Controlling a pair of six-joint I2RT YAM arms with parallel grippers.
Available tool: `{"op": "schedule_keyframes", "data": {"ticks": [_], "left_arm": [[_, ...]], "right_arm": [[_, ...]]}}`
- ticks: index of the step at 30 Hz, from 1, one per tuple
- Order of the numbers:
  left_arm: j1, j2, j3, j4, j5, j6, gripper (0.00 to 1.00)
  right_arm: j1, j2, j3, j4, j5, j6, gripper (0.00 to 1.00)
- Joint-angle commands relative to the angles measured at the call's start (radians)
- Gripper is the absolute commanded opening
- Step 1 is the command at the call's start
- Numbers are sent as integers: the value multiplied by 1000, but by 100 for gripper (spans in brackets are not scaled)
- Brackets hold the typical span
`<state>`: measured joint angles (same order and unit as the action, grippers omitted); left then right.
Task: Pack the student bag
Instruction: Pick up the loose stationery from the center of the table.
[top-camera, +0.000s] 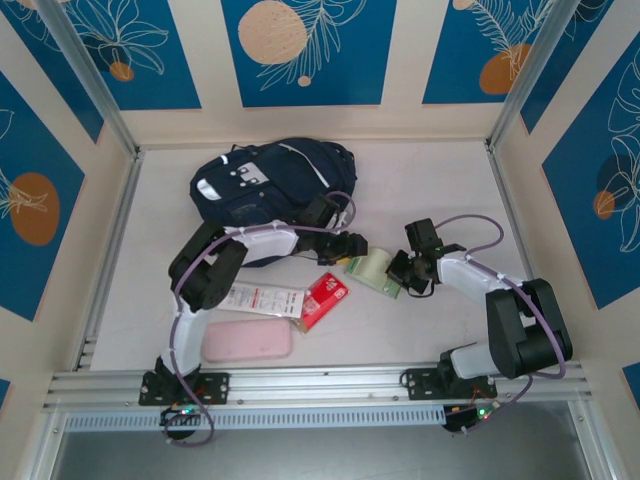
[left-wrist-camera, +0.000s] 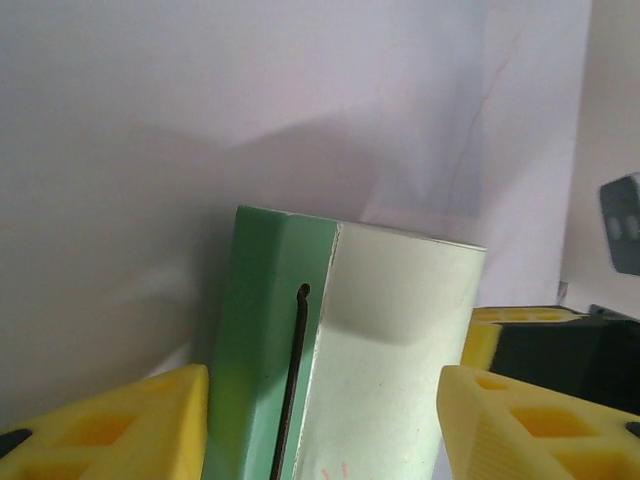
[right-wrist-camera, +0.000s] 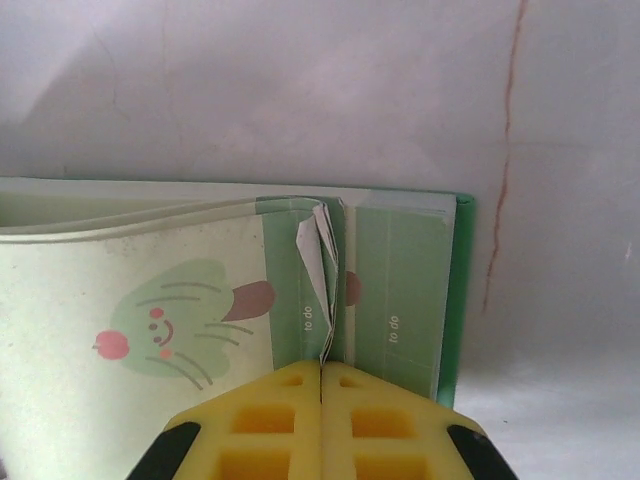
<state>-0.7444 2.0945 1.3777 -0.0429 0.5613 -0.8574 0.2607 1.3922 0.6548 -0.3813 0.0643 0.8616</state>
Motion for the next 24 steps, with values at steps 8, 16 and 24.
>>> {"op": "schedule_keyframes", "data": {"ticks": [8,16,24], "left_arm": [[-24,-82,-37,274,196,-183,52],[-25,11,-68,538,310,-372,41],[-34,59,-50,443,326,-312,47]], "right_arm": [[-13,12,-28,5,-13,-25,0],[-29,0,-40,13,-34,-29,0],[-39,-7,-45,22,-49,-27,0]]}}
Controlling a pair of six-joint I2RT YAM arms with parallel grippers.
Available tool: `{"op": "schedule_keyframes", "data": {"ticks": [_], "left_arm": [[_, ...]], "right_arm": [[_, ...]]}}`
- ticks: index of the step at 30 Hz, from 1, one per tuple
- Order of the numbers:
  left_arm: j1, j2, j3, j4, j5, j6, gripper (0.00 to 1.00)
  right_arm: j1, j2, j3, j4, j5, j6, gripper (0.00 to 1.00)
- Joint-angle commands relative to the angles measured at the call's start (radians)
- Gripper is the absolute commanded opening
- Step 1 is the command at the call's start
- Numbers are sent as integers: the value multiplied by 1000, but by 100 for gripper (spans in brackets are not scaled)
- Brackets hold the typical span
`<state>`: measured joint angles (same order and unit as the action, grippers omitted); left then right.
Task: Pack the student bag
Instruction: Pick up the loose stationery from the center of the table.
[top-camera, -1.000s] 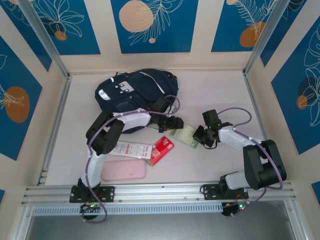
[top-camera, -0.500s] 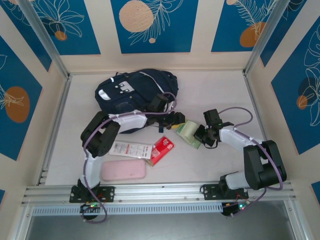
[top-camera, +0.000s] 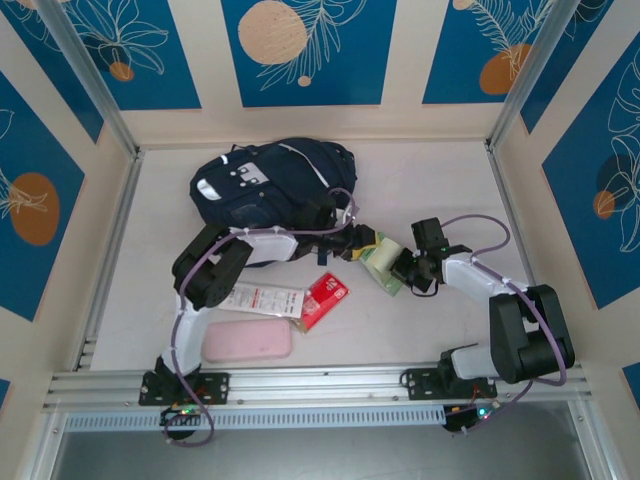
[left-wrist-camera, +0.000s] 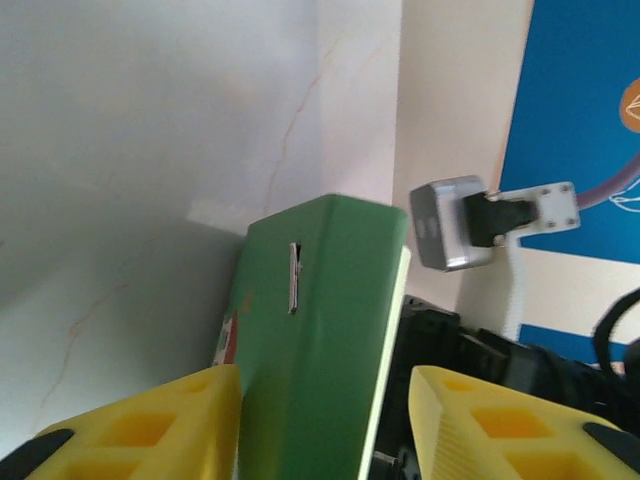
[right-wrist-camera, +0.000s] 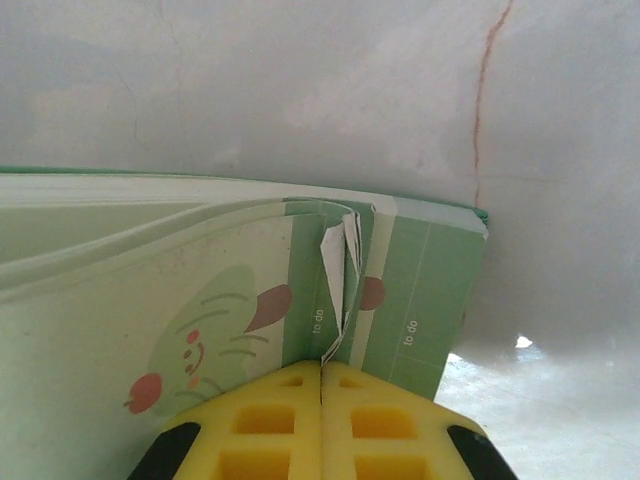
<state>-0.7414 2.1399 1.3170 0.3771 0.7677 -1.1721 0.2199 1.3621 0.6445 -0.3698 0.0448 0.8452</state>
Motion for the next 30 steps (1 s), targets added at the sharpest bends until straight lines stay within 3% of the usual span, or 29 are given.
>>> {"op": "schedule_keyframes", "data": {"ticks": [1,3,8,11,16,22,27,30], "left_arm": [[-37,13,11,0,110,16,46],[-37,2,18,-72,83,74,41],[-38,-31,60,-262,16,230,11],[-35,-65,59,-286,-5,261,0],[-21,-199,59,-412,-84,381,0],[-18,-389,10,-477,-154,450,0],[-19,-526,-84,-425,-179,410,0],[-17,-606,-150,-398,-200,368,0]], "right_arm": [[2,22,-36,13,-29,-12,0],[1,21,-38,13,-32,-11,0],[-1,-13,-41,9,-36,-9,0],[-1,-63,-37,-13,-22,-12,14],[-1,-187,-21,-79,7,-46,50],[-8,-368,6,-113,-53,-61,83],[-56,-580,-78,211,-397,28,91],[-70,-663,-104,366,-498,109,93]]}}
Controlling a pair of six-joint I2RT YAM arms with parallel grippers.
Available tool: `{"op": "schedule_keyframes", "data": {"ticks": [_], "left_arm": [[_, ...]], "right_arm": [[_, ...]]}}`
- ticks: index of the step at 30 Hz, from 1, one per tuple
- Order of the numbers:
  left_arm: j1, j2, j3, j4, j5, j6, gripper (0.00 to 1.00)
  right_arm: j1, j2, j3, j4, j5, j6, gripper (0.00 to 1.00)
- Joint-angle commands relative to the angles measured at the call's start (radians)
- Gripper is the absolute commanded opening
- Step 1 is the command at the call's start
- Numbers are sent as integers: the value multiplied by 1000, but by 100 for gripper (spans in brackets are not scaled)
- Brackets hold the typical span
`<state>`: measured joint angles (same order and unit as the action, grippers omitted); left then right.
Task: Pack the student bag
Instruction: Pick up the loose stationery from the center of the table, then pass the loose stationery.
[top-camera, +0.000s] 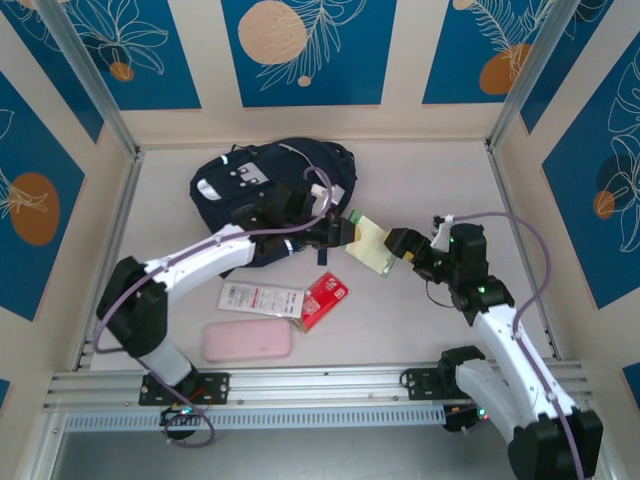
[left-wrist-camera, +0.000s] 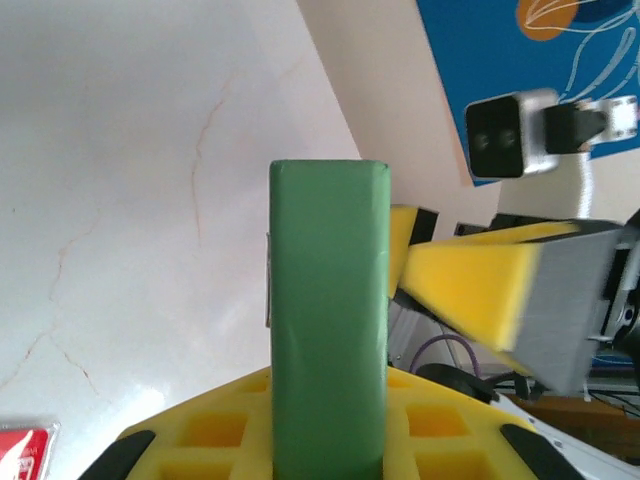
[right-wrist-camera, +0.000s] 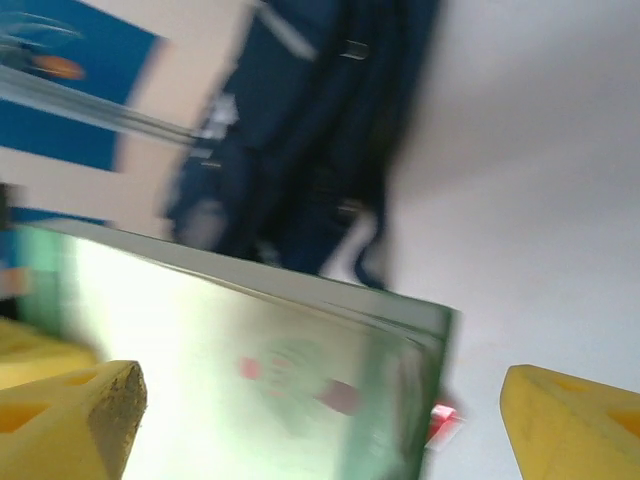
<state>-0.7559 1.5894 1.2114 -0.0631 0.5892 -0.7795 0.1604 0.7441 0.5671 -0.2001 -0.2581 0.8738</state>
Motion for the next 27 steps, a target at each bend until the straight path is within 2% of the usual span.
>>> {"op": "schedule_keyframes", "data": {"ticks": [1,4,7,12,16,17,21,25,27], "left_arm": [[-2,-87,-59,35,-36,-27,0],[-1,-172,-108,63,-60,-49,0],[0,-235,-142,107,-63,-97,0],[2,-317,-156,114,-77,-116,0],[6,-354,-175,137,-79,-138,0],[6,-356,-183,154,-76,-148,0],[7,-354,-204,180,-75,-170,0],[13,-341,-228,232,-59,-214,0],[14,-332,-234,261,-46,-233,0]], "right_arm": [[-13,-64,-22,214,-214,91,98],[-15,-85,-15,254,-277,112,99],[-15,-52,13,206,-323,109,99],[-13,-71,-37,275,-319,155,99],[-16,-17,-2,178,-332,97,98],[-16,-7,-5,195,-352,102,97],[-4,11,-57,449,-469,204,96],[22,-5,-67,491,-480,194,93],[26,-14,-91,555,-477,229,86]]}}
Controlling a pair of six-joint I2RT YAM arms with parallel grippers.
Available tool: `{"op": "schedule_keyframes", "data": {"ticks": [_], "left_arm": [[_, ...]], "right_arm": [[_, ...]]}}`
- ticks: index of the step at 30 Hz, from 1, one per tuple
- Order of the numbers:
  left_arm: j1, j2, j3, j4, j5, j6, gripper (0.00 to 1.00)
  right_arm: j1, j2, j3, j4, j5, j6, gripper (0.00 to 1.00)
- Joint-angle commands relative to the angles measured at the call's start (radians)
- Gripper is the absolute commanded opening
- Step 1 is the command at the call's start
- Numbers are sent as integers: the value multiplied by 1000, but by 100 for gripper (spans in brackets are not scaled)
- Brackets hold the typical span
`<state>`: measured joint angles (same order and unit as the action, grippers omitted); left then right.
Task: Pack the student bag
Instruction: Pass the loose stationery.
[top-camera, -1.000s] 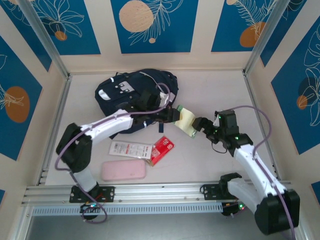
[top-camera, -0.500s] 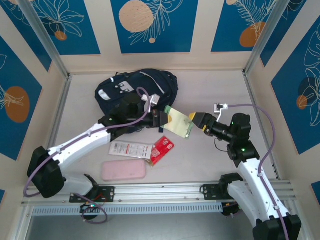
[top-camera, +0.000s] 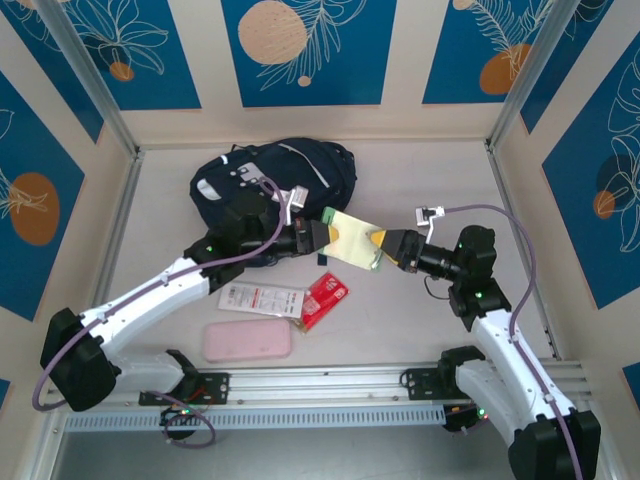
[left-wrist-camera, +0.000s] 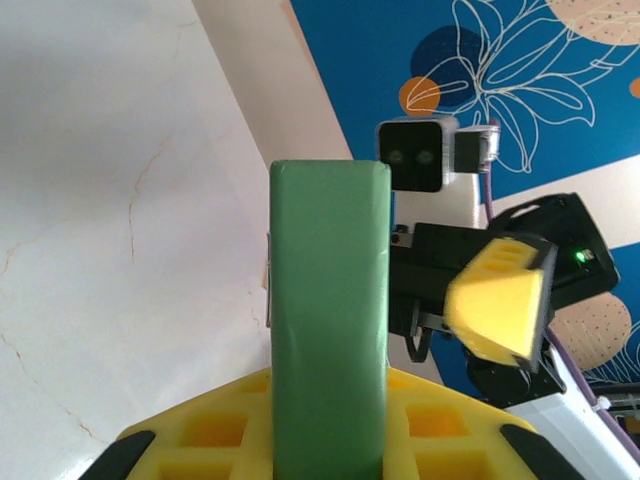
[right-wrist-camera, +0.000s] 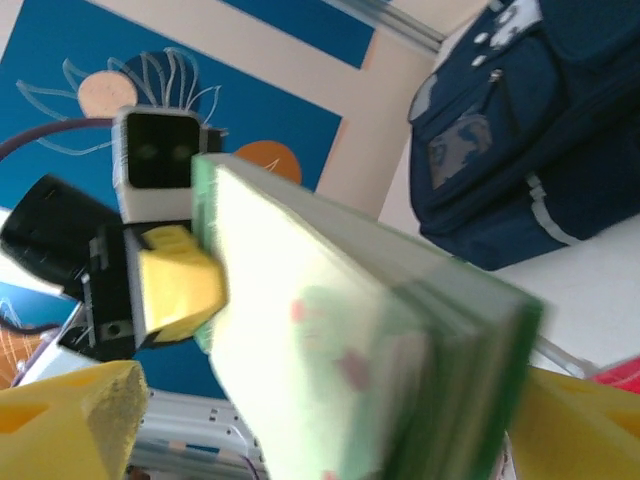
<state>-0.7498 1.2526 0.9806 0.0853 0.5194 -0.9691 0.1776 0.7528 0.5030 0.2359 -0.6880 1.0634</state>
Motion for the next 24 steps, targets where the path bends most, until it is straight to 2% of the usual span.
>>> {"op": "schedule_keyframes", "data": {"ticks": [1,4,9,16,22,24], "left_arm": [[8,8,-3,117,27,-48,0],[10,8,-5,116,20,-45,0],[11,7,-12,114,14,-46,0],[29,1,-29,111,10,-43,0],[36,5,-35,102,16,-34,0],[39,7,-36,89,16,-22,0]], "right_arm": [[12,-26,-41,161,-45,67,80],[23,-27,-73,237,-38,116,64],[30,-64,-96,206,7,122,39],[30,-77,-110,186,10,125,24],[28,-93,-127,203,27,131,3],[27,-101,-129,198,34,128,0]]}}
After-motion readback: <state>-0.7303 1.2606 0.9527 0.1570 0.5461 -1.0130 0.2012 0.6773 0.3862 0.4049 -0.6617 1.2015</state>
